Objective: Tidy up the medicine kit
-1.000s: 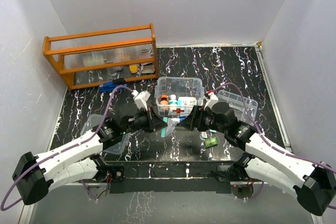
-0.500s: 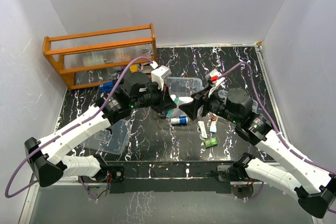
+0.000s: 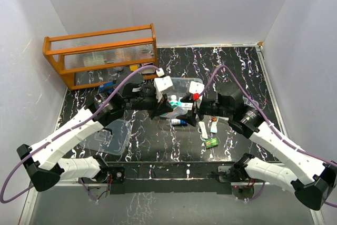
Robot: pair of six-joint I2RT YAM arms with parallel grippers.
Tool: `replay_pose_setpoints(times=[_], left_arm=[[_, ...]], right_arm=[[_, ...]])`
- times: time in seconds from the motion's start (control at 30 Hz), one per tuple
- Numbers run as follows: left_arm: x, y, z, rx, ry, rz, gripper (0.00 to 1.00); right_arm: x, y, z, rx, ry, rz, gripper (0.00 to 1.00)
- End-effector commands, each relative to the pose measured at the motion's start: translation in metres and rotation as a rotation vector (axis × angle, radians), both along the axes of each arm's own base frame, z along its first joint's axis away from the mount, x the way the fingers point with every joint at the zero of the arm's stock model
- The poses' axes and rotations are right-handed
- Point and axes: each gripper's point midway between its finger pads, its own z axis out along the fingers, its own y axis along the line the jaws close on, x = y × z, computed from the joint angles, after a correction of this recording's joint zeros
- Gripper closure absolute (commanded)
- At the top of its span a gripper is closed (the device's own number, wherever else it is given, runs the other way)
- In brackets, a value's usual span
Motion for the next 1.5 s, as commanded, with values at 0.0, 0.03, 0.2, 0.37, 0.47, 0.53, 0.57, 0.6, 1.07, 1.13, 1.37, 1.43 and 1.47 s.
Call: replay_pose_setpoints(times=[0.0,0.03,0.2,0.37,0.47,0.53,0.57,0.6,1.07,1.13,1.37,1.43,1.47], left_arm=[[-0.014,0.008,0.036,-0.073,-0.118,-0.09,1.0],[-0.015,0.009,0.038,-0.08,-0.125,-0.086,1.0],[-0.011,0.017,0.04,-0.092,-0.152,-0.033,1.0],[-0.001,0.027,0.038,-0.101,-0.177,0.066,1.0],[0.016,0.037,0.034,-0.088,-0.173,0.198,0.72],[0.03,0.046,0.027,-0.06,-0.165,0.306,0.44],[0.038,0.052,0.025,-0.047,-0.169,0.363,0.4],[0.046,0.059,0.023,-0.038,-0.174,0.426,0.36],[0.091,0.133,-0.013,-0.106,-0.131,0.944,0.25],[0.097,0.136,-0.025,-0.101,-0.085,0.952,0.25],[0.118,0.145,-0.057,-0.106,0.064,0.965,0.25],[0.124,0.145,-0.064,-0.105,0.101,0.965,0.25],[0.126,0.145,-0.067,-0.106,0.115,0.965,0.25]], right_arm=[[-0.012,0.012,0.029,0.024,-0.084,0.14,0.4],[-0.014,0.013,0.028,0.018,-0.078,0.158,0.46],[-0.019,0.018,0.027,0.005,-0.057,0.211,0.81],[-0.014,0.022,0.024,-0.042,-0.006,0.218,1.0],[-0.006,0.025,0.025,-0.072,0.018,0.212,1.0],[0.003,0.023,0.024,-0.109,0.021,0.197,1.0],[0.008,0.021,0.024,-0.128,0.025,0.188,1.0],[0.013,0.019,0.024,-0.148,0.033,0.183,1.0],[0.141,-0.022,-0.061,-0.488,0.461,-0.097,1.0],[0.155,-0.027,-0.071,-0.528,0.481,-0.167,1.0],[0.165,-0.055,-0.101,-0.687,0.514,-0.281,1.0],[0.159,-0.059,-0.104,-0.705,0.524,-0.271,1.0],[0.156,-0.061,-0.106,-0.712,0.528,-0.268,1.0]])
